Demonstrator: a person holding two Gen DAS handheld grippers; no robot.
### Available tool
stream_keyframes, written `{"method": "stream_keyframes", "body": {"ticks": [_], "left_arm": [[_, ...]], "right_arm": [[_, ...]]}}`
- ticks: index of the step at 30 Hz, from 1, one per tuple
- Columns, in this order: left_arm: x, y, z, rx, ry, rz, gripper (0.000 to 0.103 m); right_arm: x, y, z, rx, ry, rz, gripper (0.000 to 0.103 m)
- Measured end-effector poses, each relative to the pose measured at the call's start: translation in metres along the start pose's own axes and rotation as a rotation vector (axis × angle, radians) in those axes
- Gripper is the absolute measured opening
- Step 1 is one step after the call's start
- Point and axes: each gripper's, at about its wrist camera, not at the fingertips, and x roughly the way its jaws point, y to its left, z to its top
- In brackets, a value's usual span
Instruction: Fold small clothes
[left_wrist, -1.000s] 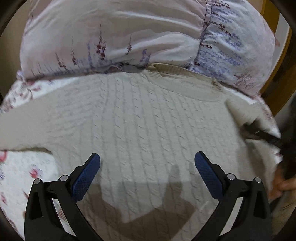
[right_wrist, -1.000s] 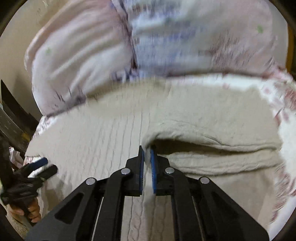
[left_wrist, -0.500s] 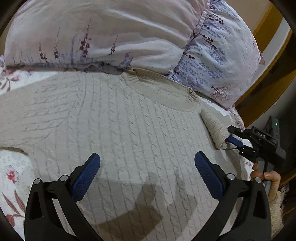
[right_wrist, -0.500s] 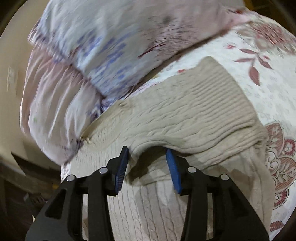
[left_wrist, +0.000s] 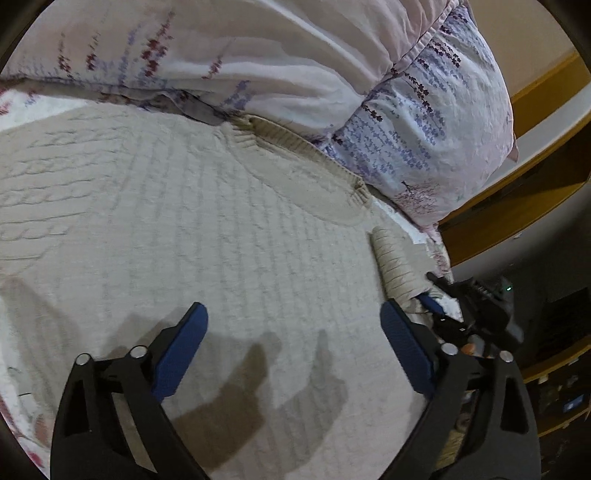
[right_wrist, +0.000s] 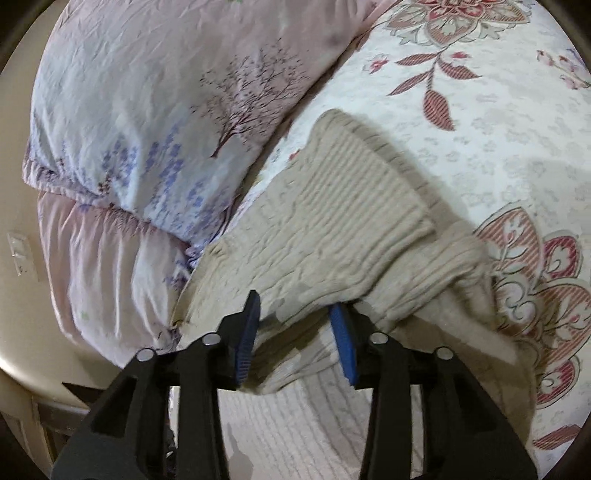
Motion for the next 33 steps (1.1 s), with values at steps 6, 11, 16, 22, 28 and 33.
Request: {"method": "stream_keyframes", "body": {"ticks": [6, 11, 16, 22, 28, 33], "left_arm": [[0.011, -0.006, 0.007, -0.027, 0.017, -0.068, 0.086], [0.009, 0.012, 0.008, -0.094, 0.000, -0.113, 0.080], [0.013, 0.023, 0.008, -0.168, 0.007, -0.182, 0.080], [0.015, 0.040, 0.008, -0.249, 0.016, -0.208, 0.073], [0.018, 0.046, 0.016, -0.271, 0.015, -0.176, 0.059], [0.023, 0.054, 0.016, -0.260, 0.004, -0.151, 0.032]], "right_arm": [[-0.010, 0.036, 0.001, -0.244, -0.187, -0.221, 0.009], [-0.012, 0.110, -0.033, -0.616, -0.280, -0.196, 0.009], [0.045, 0.169, -0.126, -1.110, -0.023, -0.083, 0.010], [0.085, 0.163, -0.164, -1.190, 0.187, -0.059, 0.025], [0.043, 0.113, -0.113, -0.818, 0.209, 0.000, 0.055], [0.005, 0.033, -0.054, -0.403, 0.126, -0.031, 0.055]]}}
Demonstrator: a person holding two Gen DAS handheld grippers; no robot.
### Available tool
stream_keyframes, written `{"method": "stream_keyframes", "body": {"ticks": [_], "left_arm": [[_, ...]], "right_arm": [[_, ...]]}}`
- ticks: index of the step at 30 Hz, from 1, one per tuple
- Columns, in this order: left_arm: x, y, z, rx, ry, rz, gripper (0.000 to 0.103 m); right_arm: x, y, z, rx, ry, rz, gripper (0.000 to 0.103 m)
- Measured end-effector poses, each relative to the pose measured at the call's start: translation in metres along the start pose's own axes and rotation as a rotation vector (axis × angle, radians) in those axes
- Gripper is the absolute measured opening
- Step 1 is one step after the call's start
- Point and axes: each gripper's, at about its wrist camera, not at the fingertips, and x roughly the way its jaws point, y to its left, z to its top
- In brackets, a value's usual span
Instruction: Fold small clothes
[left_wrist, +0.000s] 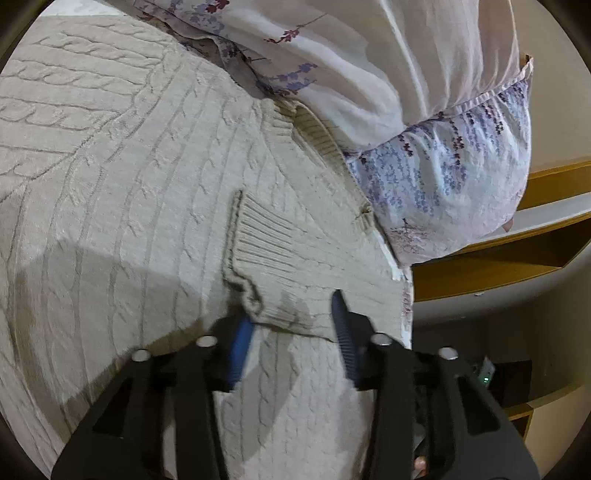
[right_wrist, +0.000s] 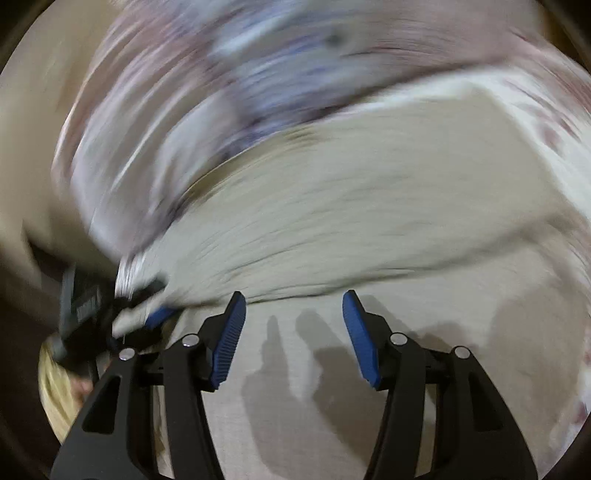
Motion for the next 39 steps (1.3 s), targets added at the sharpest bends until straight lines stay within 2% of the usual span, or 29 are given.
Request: {"method": "stream_keyframes", "body": {"ticks": [1, 2, 3, 6, 7, 10, 13, 17, 22, 24, 26, 28, 31, 33, 35, 37, 39], "left_arm": [[0.001, 0.001, 0.000, 0.002, -0.002, 0.012, 0.028], [0.002, 0.001, 0.000, 0.010, -0.007, 0.019, 0.016], [0.003, 0.001, 0.001, 0.017, -0.010, 0.028, 0.011], [0.005, 0.001, 0.003, 0.040, -0.024, 0.053, 0.009], [0.006, 0.000, 0.003, 0.049, -0.029, 0.061, 0.009], [0.003, -0.010, 0.007, 0.112, -0.058, 0.103, 0.008], [-0.005, -0.018, 0.012, 0.164, -0.085, 0.127, 0.008], [-0.010, -0.014, 0.011, 0.199, -0.097, 0.207, 0.008], [-0.003, -0.005, 0.008, 0.193, -0.085, 0.253, 0.008], [-0.004, -0.008, 0.007, 0.206, -0.083, 0.262, 0.008], [-0.009, -0.008, 0.007, 0.204, -0.071, 0.245, 0.008], [-0.019, -0.006, 0.004, 0.198, -0.061, 0.217, 0.010], [-0.052, -0.003, -0.002, 0.213, -0.102, 0.202, 0.029], [-0.078, 0.001, -0.002, 0.208, -0.142, 0.207, 0.051], [-0.103, 0.007, 0.000, 0.197, -0.193, 0.225, 0.056], [-0.135, 0.023, -0.004, 0.174, -0.257, 0.256, 0.056], [-0.157, 0.039, -0.004, 0.134, -0.304, 0.280, 0.056]], "right_arm": [[-0.007, -0.017, 0.003, 0.064, -0.032, -0.008, 0.054], [-0.011, -0.026, 0.004, 0.105, -0.052, -0.009, 0.050], [-0.019, -0.045, 0.006, 0.194, -0.087, -0.001, 0.047], [-0.025, -0.070, 0.017, 0.292, -0.164, -0.018, 0.042], [-0.026, -0.074, 0.018, 0.301, -0.183, -0.029, 0.037], [-0.024, -0.083, 0.023, 0.310, -0.218, -0.078, 0.009], [-0.030, -0.077, 0.022, 0.273, -0.247, -0.062, 0.009], [-0.028, -0.057, 0.018, 0.206, -0.246, -0.094, 0.008], [-0.008, -0.054, 0.012, 0.153, -0.197, -0.196, 0.009], [-0.010, -0.047, 0.012, 0.112, -0.200, -0.240, 0.017], [-0.016, -0.044, 0.008, 0.093, -0.207, -0.261, 0.041], [-0.025, -0.036, 0.004, 0.066, -0.230, -0.281, 0.042], [-0.041, -0.020, -0.005, 0.017, -0.282, -0.314, 0.042], [-0.044, -0.009, -0.006, -0.028, -0.292, -0.306, 0.043], [-0.032, 0.007, -0.002, -0.094, -0.247, -0.281, 0.047], [-0.017, 0.019, 0.002, -0.131, -0.189, -0.257, 0.048], [-0.002, 0.028, 0.001, -0.168, -0.151, -0.257, 0.055]]}}
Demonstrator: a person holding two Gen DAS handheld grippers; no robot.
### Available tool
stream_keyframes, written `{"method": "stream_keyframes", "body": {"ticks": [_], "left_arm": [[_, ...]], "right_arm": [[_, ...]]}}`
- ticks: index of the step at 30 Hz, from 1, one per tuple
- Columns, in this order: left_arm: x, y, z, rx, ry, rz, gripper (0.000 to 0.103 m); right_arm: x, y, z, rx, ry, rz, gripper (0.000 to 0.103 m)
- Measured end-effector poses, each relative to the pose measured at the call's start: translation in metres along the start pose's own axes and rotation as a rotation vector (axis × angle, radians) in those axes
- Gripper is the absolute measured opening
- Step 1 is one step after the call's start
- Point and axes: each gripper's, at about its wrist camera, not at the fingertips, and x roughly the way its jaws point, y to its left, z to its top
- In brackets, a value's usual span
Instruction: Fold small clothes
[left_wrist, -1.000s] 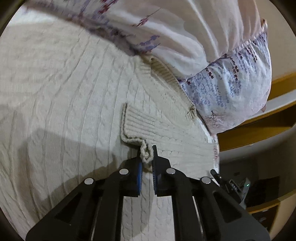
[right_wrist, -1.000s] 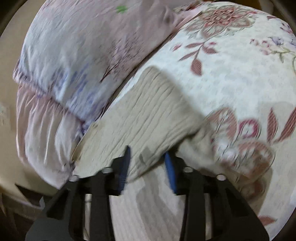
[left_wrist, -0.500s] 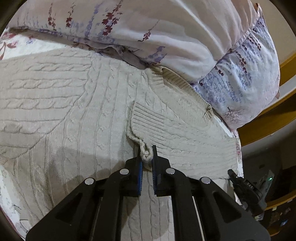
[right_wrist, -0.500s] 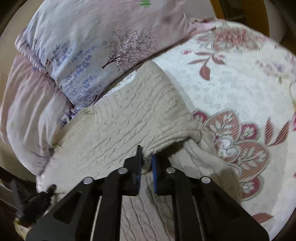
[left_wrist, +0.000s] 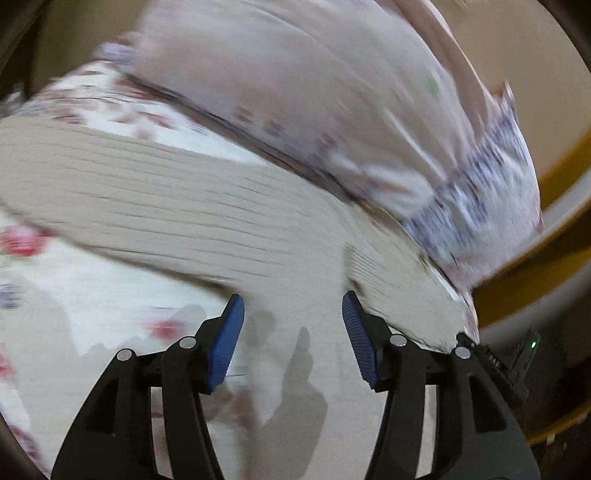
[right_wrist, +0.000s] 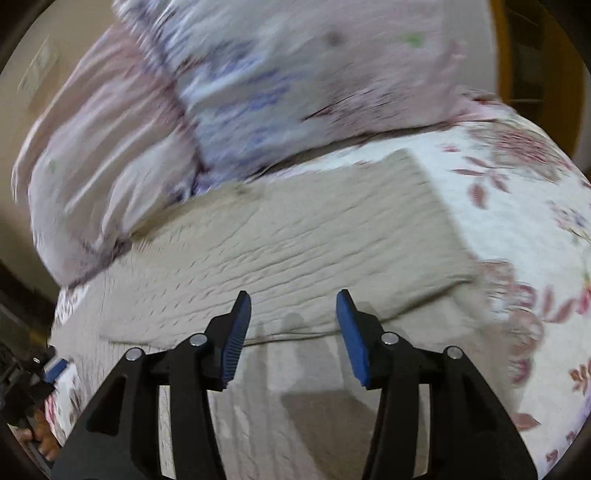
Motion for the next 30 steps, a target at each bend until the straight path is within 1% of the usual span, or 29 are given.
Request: {"method": "stream_keyframes", "body": {"ticks": [1, 3, 4, 6, 7, 10, 12, 14, 16, 19, 22, 24, 26, 27, 30], "left_arm": [[-0.007, 0.012, 0.001, -0.027, -0.016, 0.019, 0.056], [-0.019, 0.043, 0.005, -0.116, -0.051, 0.069, 0.056], [-0.022, 0.052, 0.006, -0.143, -0.058, 0.080, 0.056], [-0.029, 0.077, 0.009, -0.225, -0.084, 0.102, 0.056], [-0.032, 0.086, 0.011, -0.258, -0.097, 0.110, 0.056], [-0.035, 0.115, 0.021, -0.382, -0.139, 0.101, 0.056], [-0.035, 0.128, 0.025, -0.453, -0.159, 0.089, 0.055], [-0.037, 0.142, 0.028, -0.534, -0.189, 0.059, 0.054], [-0.037, 0.151, 0.031, -0.593, -0.211, 0.043, 0.049], [-0.036, 0.157, 0.036, -0.628, -0.217, 0.035, 0.039], [-0.034, 0.163, 0.037, -0.648, -0.214, 0.032, 0.027], [-0.034, 0.168, 0.036, -0.667, -0.209, 0.026, 0.012], [-0.034, 0.172, 0.036, -0.676, -0.208, 0.022, 0.008], [-0.035, 0.170, 0.036, -0.670, -0.213, 0.023, 0.007], [-0.042, 0.155, 0.041, -0.619, -0.245, 0.029, 0.006]], "right_arm": [[0.011, 0.008, -0.001, -0.036, 0.032, -0.010, 0.059], [0.022, 0.016, -0.005, -0.055, 0.063, -0.025, 0.064], [0.022, 0.019, -0.007, -0.063, 0.052, -0.027, 0.067], [0.020, 0.022, -0.010, -0.069, 0.051, -0.011, 0.068], [0.018, 0.022, -0.012, -0.057, 0.054, 0.011, 0.068], [0.016, 0.022, -0.016, -0.047, 0.064, 0.036, 0.068], [0.017, 0.022, -0.018, -0.049, 0.072, 0.047, 0.068], [0.018, 0.023, -0.022, -0.050, 0.079, 0.058, 0.068], [0.020, 0.024, -0.023, -0.054, 0.082, 0.062, 0.068], [0.021, 0.024, -0.026, -0.059, 0.082, 0.061, 0.069], [0.022, 0.025, -0.025, -0.063, 0.083, 0.064, 0.069], [0.022, 0.024, -0.025, -0.064, 0.083, 0.068, 0.070], [0.022, 0.024, -0.025, -0.064, 0.082, 0.069, 0.070], [0.022, 0.023, -0.025, -0.065, 0.083, 0.072, 0.070], [0.021, 0.024, -0.025, -0.064, 0.081, 0.074, 0.070]]}}
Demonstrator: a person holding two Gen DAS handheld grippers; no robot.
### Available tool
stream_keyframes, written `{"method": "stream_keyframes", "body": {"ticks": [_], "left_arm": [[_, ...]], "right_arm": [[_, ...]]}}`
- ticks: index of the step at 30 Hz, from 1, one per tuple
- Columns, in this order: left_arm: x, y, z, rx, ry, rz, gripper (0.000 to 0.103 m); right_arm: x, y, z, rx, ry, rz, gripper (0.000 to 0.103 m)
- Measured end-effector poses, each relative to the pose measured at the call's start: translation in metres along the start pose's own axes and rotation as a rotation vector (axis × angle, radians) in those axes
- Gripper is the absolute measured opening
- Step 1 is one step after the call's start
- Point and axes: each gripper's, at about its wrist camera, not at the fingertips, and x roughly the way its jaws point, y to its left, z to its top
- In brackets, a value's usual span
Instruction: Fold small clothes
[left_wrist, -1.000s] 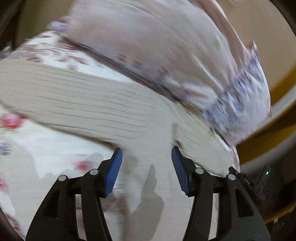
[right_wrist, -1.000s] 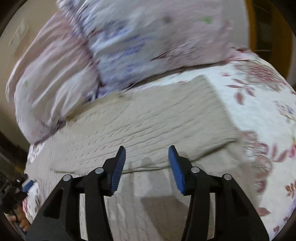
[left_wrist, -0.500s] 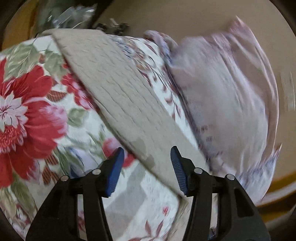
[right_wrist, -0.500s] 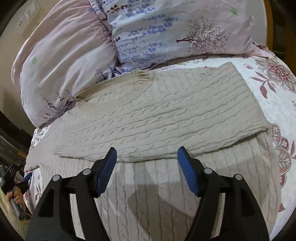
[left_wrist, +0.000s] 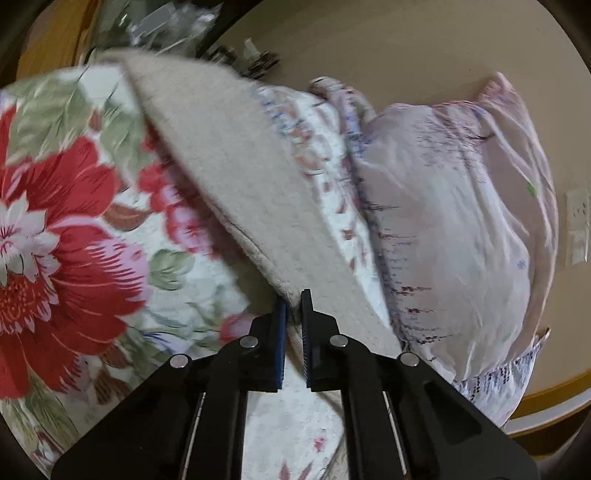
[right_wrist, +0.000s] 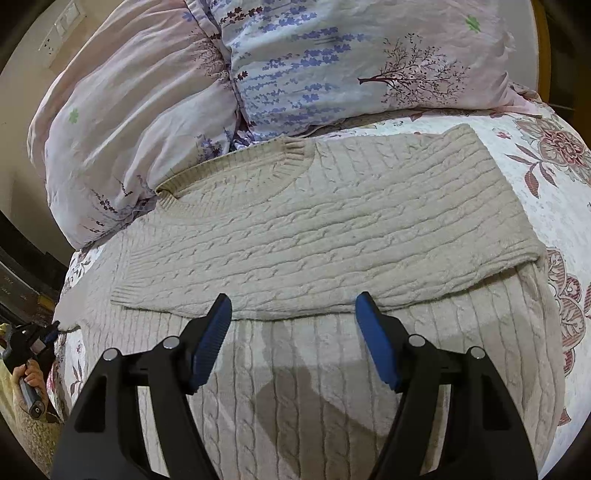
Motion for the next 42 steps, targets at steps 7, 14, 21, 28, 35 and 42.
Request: {"method": "stream_keyframes", "body": {"ticks": [7, 14, 21, 28, 35, 42], "left_arm": [[-0.012, -0.075, -0.025, 0.184, -0.007, -0.182, 0.006], [0.004, -0.172, -0.110, 0.510, 0.064, -0.331, 0.005], [0.037, -0.209, -0.193, 0.708, 0.174, -0.308, 0.005], [0.084, -0.201, -0.257, 0.810, 0.330, -0.178, 0.006], [0.080, -0.172, -0.259, 0.801, 0.450, -0.165, 0.016], [0.048, -0.132, -0.191, 0.617, 0.324, -0.164, 0.022]], "right_arm": [[-0.008, 0.001, -0.001, -0.003, -0.014, 0.015, 0.070], [-0.022, 0.000, 0.005, -0.023, -0.041, 0.012, 0.070], [-0.030, -0.012, 0.008, -0.011, -0.051, 0.004, 0.070], [-0.033, -0.010, 0.008, -0.051, -0.062, 0.003, 0.070], [-0.046, 0.027, 0.015, -0.204, -0.113, 0.041, 0.069], [-0.042, 0.124, 0.014, -0.540, -0.132, 0.221, 0.051]]}}
